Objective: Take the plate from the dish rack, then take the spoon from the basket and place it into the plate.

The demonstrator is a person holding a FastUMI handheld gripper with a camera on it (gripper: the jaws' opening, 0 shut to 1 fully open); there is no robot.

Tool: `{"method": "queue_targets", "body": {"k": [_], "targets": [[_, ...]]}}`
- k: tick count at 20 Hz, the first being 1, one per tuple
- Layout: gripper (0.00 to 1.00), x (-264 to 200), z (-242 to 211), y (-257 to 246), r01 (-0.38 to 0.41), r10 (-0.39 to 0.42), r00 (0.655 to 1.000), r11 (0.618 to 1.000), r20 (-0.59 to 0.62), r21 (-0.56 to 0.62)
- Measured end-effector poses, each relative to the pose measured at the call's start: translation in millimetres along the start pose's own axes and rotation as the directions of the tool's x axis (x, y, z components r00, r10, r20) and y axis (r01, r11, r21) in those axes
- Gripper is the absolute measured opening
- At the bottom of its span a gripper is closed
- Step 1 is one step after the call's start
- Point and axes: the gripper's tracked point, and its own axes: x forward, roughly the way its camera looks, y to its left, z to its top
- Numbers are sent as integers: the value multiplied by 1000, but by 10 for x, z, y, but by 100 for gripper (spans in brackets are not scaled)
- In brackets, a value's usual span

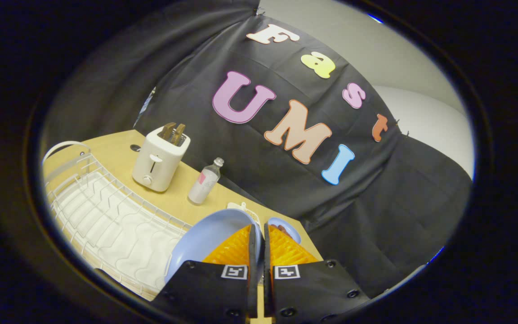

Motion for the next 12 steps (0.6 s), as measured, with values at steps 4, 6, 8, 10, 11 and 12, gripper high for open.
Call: {"method": "queue_targets", "body": {"k": [4,6,8,10,11,12], "targets": [[8,10,132,-87,1,-1,999,1000,32,11],[7,3,136,-154,1,-1,999,1000,32,17],[7,-16,125,-227,-2,1,999,999,33,34],[7,-22,132,-360,12,-15,999,998,36,62],[7,-21,134,-451,23,-26,999,996,35,83],[7,-14,110,-542,33,-36,999,994,32,101]]}}
